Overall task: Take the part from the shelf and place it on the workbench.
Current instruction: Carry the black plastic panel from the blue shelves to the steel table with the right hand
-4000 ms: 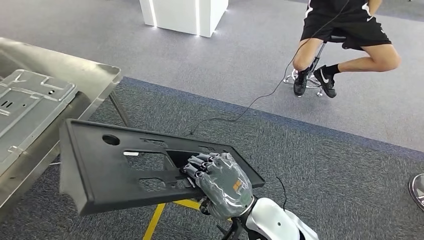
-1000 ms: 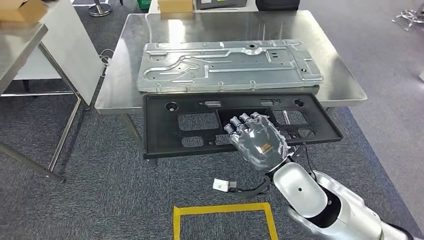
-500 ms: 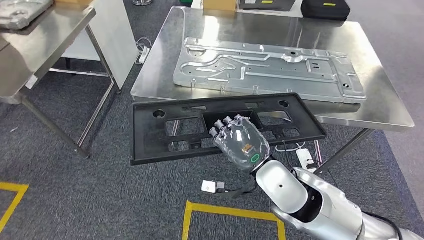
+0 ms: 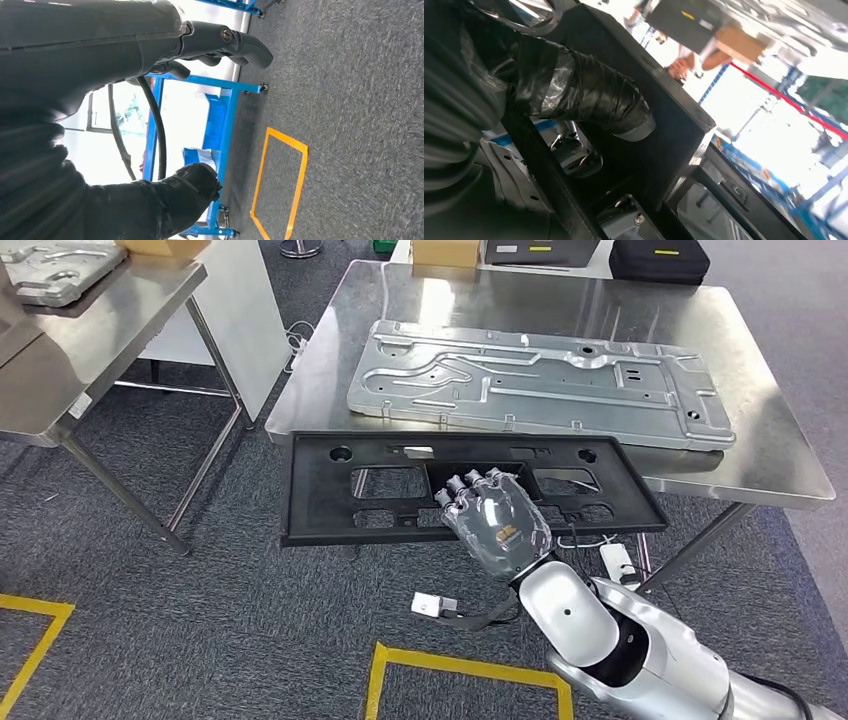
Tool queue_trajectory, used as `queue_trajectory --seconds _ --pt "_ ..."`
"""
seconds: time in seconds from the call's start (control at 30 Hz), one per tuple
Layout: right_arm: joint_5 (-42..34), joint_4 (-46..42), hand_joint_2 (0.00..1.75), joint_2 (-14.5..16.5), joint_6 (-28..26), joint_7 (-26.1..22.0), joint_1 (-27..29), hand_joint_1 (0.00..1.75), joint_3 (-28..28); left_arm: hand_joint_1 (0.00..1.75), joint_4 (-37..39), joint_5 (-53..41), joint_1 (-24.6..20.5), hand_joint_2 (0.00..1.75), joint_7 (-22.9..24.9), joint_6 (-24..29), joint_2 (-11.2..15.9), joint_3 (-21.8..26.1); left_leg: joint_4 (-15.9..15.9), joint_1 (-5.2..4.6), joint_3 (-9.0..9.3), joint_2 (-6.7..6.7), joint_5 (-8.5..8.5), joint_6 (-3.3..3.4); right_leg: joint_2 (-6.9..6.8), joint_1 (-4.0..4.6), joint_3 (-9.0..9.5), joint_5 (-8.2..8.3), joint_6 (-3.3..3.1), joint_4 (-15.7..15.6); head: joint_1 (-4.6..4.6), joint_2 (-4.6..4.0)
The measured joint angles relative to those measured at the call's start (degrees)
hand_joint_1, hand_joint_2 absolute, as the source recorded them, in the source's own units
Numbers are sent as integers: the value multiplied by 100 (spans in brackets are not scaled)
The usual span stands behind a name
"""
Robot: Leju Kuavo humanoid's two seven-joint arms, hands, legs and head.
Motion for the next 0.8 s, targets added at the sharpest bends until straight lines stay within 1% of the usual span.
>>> queue_trajectory --seconds 0.1,0.27,0.43,0.5,0.53,0.57,0.6,0.63,0.67,0.7,0.73,0.77,0.8 --pt "0 26 175 1 132 143 36 175 -33 0 2 0 -2 175 -5 19 -3 0 0 0 -3 0 -2 -5 -2 1 0 -3 -4 1 0 -1" --pt "0 46 175 42 261 152 161 175 -150 0 41 0 -23 175 -11 86 -7 0 10 -15 -15 0 -6 -4 -1 -4 -3 -3 -1 -3 0 -1" --pt "0 37 175 129 395 112 249 175 -273 0 92 0 -54 175 -40 151 -7 0 83 -31 -47 -3 -48 60 2 -40 -5 -24 51 -1 0 -1" --pt "0 11 175 145 420 81 266 175 -321 0 108 0 -66 175 -57 172 -7 0 82 -39 -44 9 -66 96 17 -45 0 -35 85 -15 -1 -1" --pt "0 -9 175 150 430 66 272 175 -351 0 117 0 -72 175 -61 181 -11 0 50 -25 -21 25 -58 118 8 -47 11 -50 105 -6 0 0" --pt "0 -29 175 152 439 54 273 175 -383 0 125 0 -74 175 -68 189 -17 0 8 -12 9 46 -47 144 -46 -42 -2 -98 119 56 4 0" --pt "0 -46 175 161 454 46 269 175 -407 0 132 0 -73 175 -77 193 -22 0 -33 3 40 74 -33 168 -127 -37 -71 -210 131 227 10 1" --pt "0 -57 175 171 476 42 266 175 -424 0 138 0 -71 175 -86 197 -27 0 -61 15 61 106 -25 187 -224 -38 -205 -377 139 519 16 1" --pt "0 -64 175 189 502 42 265 175 -431 0 141 0 -68 175 -94 198 -28 0 -66 9 67 135 -32 199 -307 -39 -404 -575 149 898 21 0" --pt "0 -67 175 211 526 42 271 175 -431 0 143 0 -68 175 -98 198 -28 0 -60 6 65 163 -39 202 -350 -48 -610 -741 163 1278 23 0" --pt "0 -68 175 228 544 42 281 175 -431 0 146 0 -68 175 -99 197 -28 0 -52 4 63 184 -51 195 -371 -61 -753 -809 179 1534 23 -1" --pt "0 -68 175 244 551 42 290 175 -430 0 150 0 -69 175 -99 197 -29 0 -39 3 63 198 -65 184 -381 -75 -797 -764 192 1596 23 -1" --pt "0 -68 175 256 556 42 293 175 -433 0 155 0 -69 175 -100 197 -29 0 -18 5 66 205 -83 167 -387 -90 -714 -605 201 1413 23 -1"
